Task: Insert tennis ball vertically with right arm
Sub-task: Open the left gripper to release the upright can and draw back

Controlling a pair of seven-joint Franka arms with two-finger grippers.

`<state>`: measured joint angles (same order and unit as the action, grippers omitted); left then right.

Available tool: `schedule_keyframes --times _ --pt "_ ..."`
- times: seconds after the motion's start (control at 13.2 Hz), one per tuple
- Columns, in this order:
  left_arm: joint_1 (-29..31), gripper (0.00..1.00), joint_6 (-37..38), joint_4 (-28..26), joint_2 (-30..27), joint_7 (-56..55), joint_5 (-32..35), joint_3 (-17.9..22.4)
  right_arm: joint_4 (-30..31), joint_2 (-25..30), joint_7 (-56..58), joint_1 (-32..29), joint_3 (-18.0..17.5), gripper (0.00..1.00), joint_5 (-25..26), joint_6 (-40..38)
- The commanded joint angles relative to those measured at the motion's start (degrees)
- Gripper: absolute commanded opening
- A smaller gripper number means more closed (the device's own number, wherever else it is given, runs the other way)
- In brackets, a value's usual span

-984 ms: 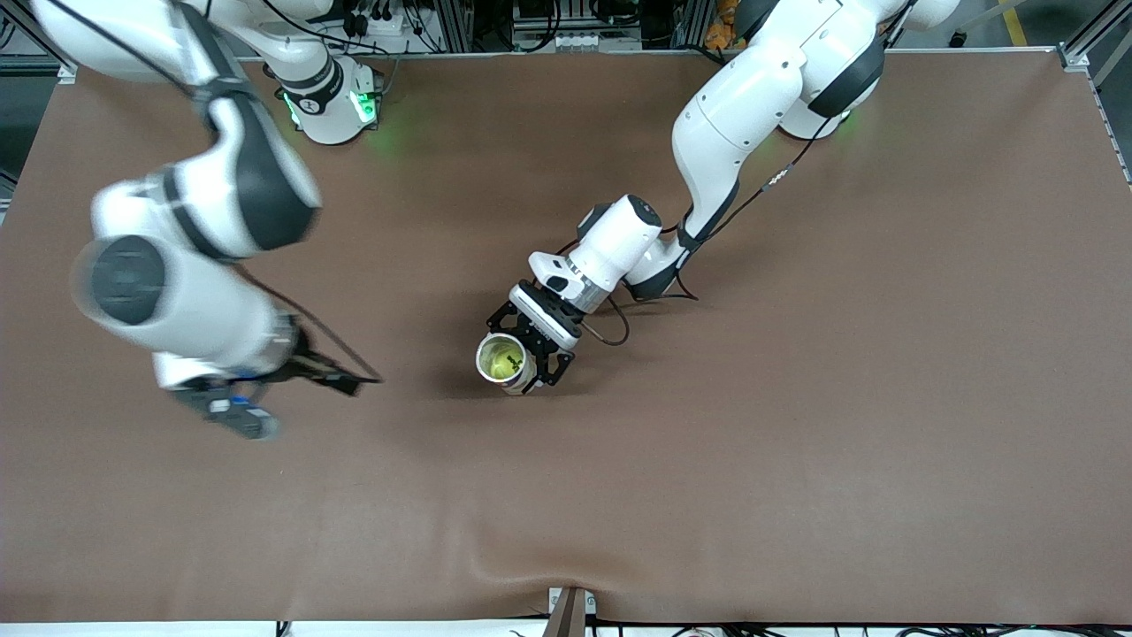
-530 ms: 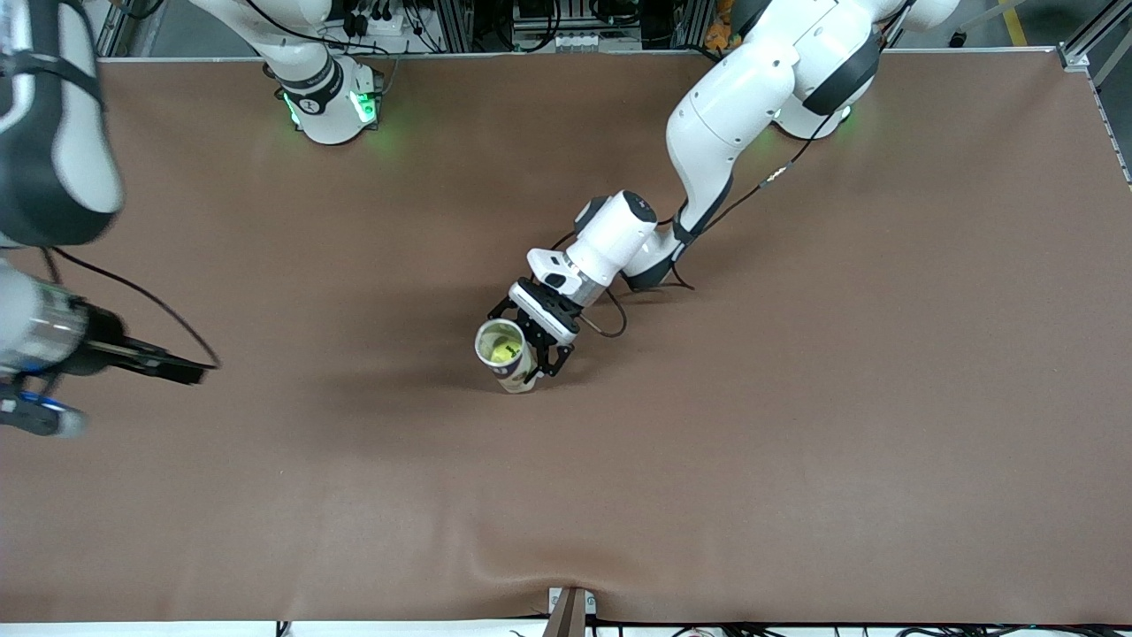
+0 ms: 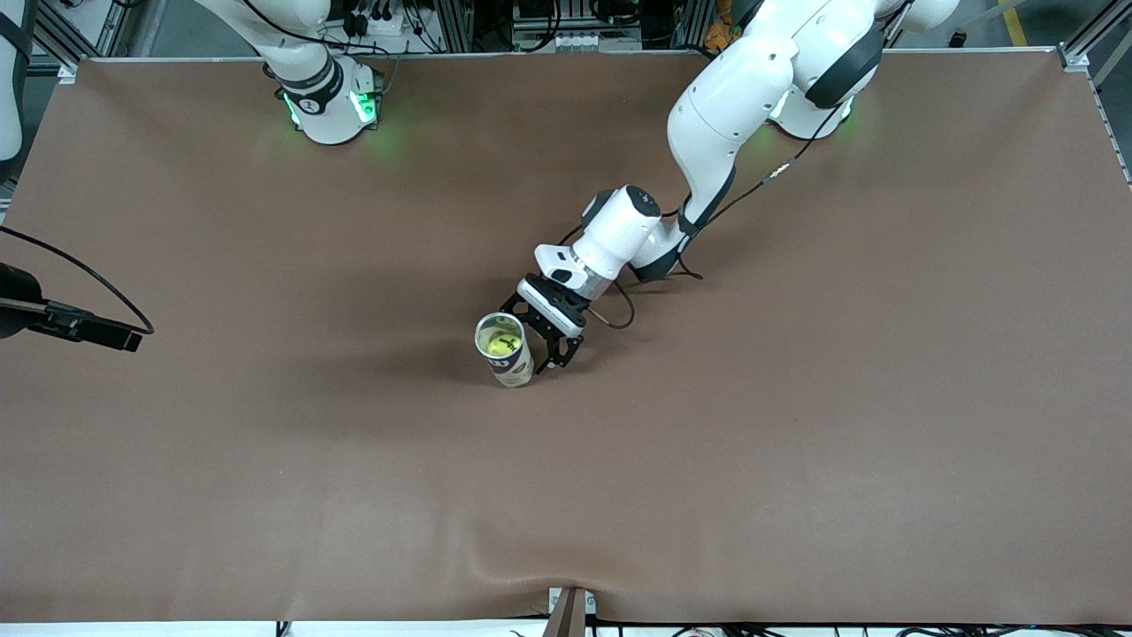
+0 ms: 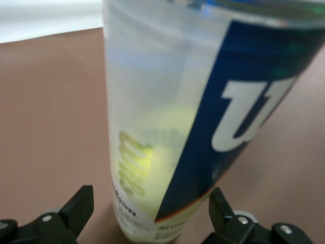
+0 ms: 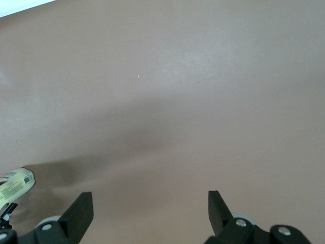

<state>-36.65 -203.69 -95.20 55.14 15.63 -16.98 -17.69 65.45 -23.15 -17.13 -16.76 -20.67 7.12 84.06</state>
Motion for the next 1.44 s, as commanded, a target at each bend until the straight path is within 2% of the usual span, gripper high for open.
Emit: schedule_keyframes --times 0.0,0.15,0.23,0.38,0.53,0.76,0.83,0.91,1.13,1.36 --pt "0.2 1.0 2.9 -5.2 -5.0 0.5 -1.3 0.7 -0.8 0.0 0.4 0.8 -0.3 1.0 -0.5 -0.9" --pt "0.1 1.0 8.5 -9.3 -10.2 0.4 -1.4 2.4 -0.5 1.6 0.9 2.6 0.7 1.0 -0.3 -0.5" --pt "0.3 1.0 12.2 -11.4 -13.3 0.3 -1.5 2.7 -0.1 2.3 1.7 5.1 3.8 1.0 -0.7 -0.3" --pt "1.2 1.0 24.0 -14.4 -20.2 0.3 -1.4 5.1 2.1 4.2 3.0 11.2 13.0 1.0 -6.6 0.5" --pt "1.1 1.0 38.0 -13.9 -24.9 0.3 -0.8 9.2 6.4 7.0 5.3 14.3 17.7 1.0 -8.9 3.6" --pt "1.2 1.0 52.8 -12.6 -28.8 0.2 3.1 13.7 17.7 13.9 5.7 18.8 22.8 1.0 -9.5 10.7" --pt "1.3 1.0 57.6 -11.4 -29.6 0.2 5.0 15.7 20.3 15.8 5.8 22.2 26.5 1.0 -9.8 12.3" --pt "1.6 1.0 63.2 -9.4 -29.8 0.2 6.3 17.4 22.9 17.5 6.1 23.6 28.3 1.0 -10.1 13.9" --pt "3.7 1.0 79.3 -1.4 -29.5 -0.2 8.4 22.1 25.3 20.2 6.6 25.4 30.2 1.0 -10.1 14.8" --pt "11.5 1.0 90.1 5.4 -29.4 -0.1 8.5 23.7 23.9 19.3 6.5 24.9 30.4 1.0 -10.1 14.5"
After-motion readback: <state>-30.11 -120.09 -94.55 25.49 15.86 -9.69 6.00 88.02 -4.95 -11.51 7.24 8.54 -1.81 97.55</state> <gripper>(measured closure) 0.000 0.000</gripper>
